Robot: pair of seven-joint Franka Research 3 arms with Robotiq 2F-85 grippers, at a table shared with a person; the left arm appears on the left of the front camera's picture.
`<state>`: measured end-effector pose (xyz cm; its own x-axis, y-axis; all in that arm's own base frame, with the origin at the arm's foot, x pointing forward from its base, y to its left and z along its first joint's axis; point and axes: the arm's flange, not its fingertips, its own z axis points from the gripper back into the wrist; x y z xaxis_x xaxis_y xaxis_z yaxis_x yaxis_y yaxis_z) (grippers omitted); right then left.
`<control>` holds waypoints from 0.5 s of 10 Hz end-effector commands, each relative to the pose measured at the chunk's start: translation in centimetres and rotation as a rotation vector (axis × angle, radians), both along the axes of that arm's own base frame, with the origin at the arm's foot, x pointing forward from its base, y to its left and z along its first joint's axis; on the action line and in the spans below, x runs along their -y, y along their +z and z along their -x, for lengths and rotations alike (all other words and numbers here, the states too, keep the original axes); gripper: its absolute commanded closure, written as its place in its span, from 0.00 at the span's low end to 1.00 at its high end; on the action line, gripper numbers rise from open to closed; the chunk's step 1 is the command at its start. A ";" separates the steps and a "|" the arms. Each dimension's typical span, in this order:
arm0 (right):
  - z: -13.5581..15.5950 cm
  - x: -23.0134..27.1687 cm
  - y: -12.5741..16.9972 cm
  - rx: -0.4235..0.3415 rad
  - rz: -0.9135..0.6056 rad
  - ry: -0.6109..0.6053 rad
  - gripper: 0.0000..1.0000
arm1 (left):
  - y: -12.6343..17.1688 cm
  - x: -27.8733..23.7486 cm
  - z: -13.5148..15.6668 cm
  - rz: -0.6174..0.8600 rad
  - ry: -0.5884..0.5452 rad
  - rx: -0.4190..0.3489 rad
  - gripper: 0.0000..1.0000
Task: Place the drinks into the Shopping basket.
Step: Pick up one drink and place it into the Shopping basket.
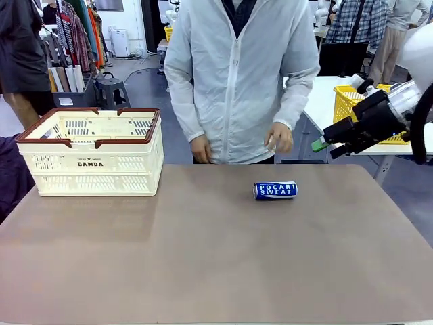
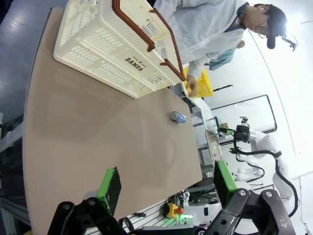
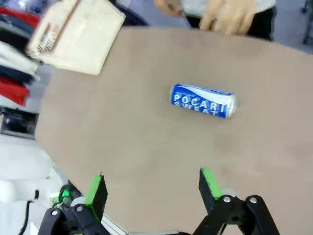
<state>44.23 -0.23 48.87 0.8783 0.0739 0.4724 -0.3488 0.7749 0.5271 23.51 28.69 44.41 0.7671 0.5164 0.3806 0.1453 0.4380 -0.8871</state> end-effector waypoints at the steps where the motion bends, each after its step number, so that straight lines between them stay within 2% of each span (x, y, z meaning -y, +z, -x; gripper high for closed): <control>1: 3.4 14.1 2.2 0.018 -0.101 -0.127 0.00 | 0.1 -0.3 0.0 0.005 0.000 0.033 0.00; 2: 7.6 21.4 2.1 0.001 -0.122 -0.249 0.00 | 0.1 -0.3 0.0 0.005 0.000 0.033 0.00; 3: 13.1 27.9 1.3 -0.021 -0.159 -0.392 0.00 | 0.1 -0.3 0.0 0.005 0.000 0.033 0.00; 4: 17.0 31.7 0.2 -0.029 -0.185 -0.542 0.00 | 0.1 -0.3 0.0 0.005 0.000 0.033 0.00; 5: 19.4 33.6 -0.8 -0.030 -0.214 -0.643 0.00 | 0.1 -0.3 0.0 0.005 0.000 0.033 0.00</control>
<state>25.01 -32.72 48.38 0.7645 -0.4924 0.4162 0.1055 0.7324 0.6726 23.47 28.77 44.41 0.7677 0.5166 0.3791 0.1442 0.4372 -0.8877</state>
